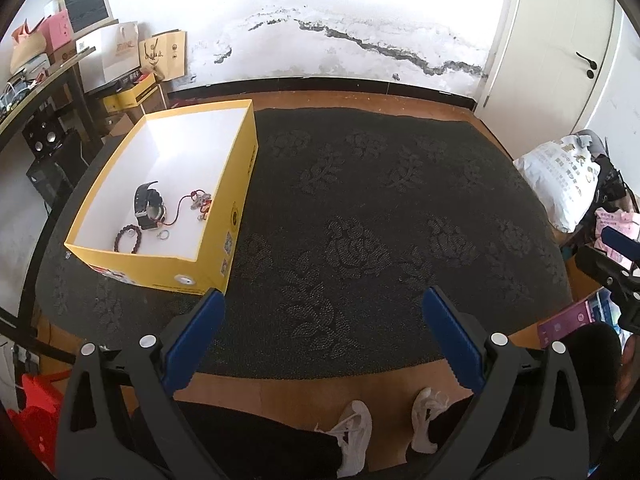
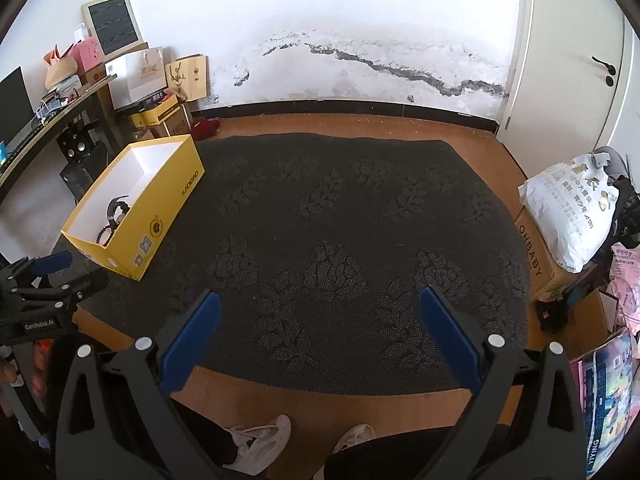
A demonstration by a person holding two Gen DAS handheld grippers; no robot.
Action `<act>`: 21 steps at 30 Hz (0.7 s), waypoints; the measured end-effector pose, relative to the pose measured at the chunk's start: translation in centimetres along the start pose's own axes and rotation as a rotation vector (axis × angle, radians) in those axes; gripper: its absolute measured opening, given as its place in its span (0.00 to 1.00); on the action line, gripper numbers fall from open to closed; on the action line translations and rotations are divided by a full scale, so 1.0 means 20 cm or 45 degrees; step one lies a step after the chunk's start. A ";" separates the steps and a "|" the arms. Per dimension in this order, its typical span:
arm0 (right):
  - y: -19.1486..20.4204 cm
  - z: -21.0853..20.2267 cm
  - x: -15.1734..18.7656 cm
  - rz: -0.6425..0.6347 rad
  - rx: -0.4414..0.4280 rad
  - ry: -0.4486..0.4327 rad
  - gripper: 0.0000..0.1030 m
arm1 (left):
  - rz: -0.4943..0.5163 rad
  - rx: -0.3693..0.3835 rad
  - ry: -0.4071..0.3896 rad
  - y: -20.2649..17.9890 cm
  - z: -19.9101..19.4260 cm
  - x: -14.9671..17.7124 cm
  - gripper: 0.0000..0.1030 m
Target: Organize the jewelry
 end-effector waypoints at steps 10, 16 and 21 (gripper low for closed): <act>0.02 -0.03 -0.01 0.001 -0.025 -0.010 0.93 | -0.014 -0.012 0.010 0.02 0.01 0.01 0.93; -0.02 -0.06 -0.03 0.005 -0.021 -0.031 0.93 | 0.000 -0.002 0.015 -0.02 0.02 0.01 0.93; -0.08 -0.04 -0.02 0.038 -0.005 -0.020 0.93 | 0.027 0.013 0.014 -0.07 0.03 0.01 0.93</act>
Point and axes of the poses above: each gripper's, at about its wrist camera, not at the fingertips, and z roughly the way its jaws point, y to its left, x to its underside, the point moved 7 cm from there along z, roughly the way its jaws point, and after that the axes turned 14 degrees about -y, right-handed, at the moved point
